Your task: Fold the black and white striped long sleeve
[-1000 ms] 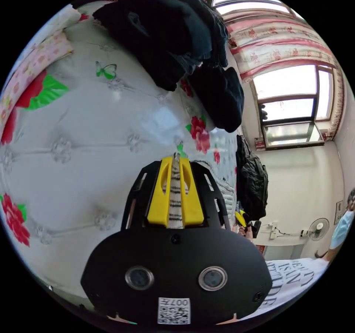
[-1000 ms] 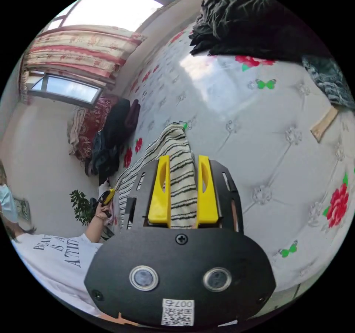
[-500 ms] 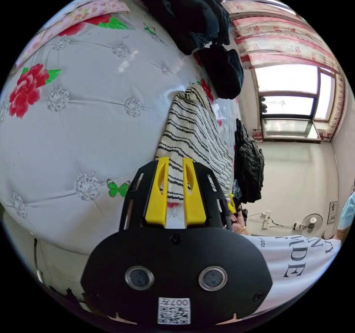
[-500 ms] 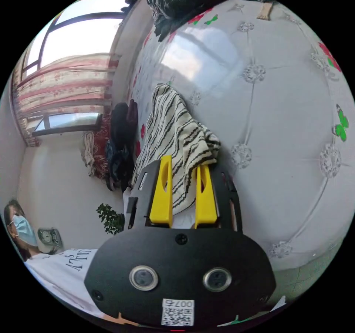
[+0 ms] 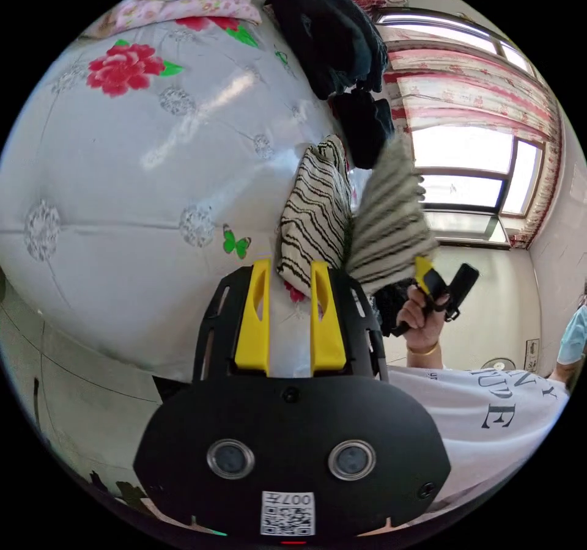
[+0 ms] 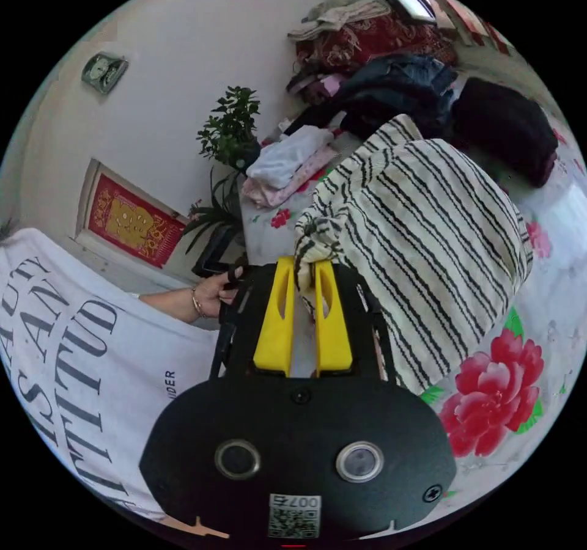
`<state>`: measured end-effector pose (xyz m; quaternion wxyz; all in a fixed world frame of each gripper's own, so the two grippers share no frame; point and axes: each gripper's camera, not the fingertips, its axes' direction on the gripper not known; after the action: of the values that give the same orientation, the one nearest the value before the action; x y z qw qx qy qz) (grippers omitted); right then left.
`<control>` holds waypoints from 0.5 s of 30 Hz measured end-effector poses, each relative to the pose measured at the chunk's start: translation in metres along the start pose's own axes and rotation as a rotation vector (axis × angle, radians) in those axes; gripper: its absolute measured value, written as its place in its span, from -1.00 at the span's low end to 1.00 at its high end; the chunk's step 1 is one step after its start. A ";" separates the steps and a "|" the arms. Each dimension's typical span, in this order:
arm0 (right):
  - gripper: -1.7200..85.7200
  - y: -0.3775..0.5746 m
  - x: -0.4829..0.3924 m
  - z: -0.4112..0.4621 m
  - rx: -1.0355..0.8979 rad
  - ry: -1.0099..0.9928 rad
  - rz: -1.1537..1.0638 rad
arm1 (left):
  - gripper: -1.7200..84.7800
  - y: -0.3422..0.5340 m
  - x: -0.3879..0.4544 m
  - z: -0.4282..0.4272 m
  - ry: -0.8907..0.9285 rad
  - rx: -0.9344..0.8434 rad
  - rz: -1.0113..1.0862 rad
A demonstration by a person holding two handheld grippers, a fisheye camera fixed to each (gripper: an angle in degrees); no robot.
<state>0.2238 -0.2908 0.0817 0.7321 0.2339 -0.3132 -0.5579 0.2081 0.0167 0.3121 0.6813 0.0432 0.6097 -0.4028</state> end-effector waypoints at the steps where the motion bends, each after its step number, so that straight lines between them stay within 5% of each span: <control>1: -0.88 0.000 0.008 0.034 -0.073 -0.039 0.027 | -0.72 0.005 -0.004 -0.002 0.020 -0.002 -0.008; 10: -0.77 0.110 0.167 -0.011 0.078 0.005 0.564 | -0.60 0.016 -0.005 0.000 0.143 -0.068 0.060; 15: -0.76 0.173 0.228 0.024 0.149 -0.253 0.812 | -0.68 0.003 -0.001 0.024 0.174 -0.126 0.033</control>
<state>0.3636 -0.4635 0.2634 0.8291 0.0735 -0.5067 -0.2246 0.2289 0.0064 0.3175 0.6338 0.0452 0.6897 -0.3471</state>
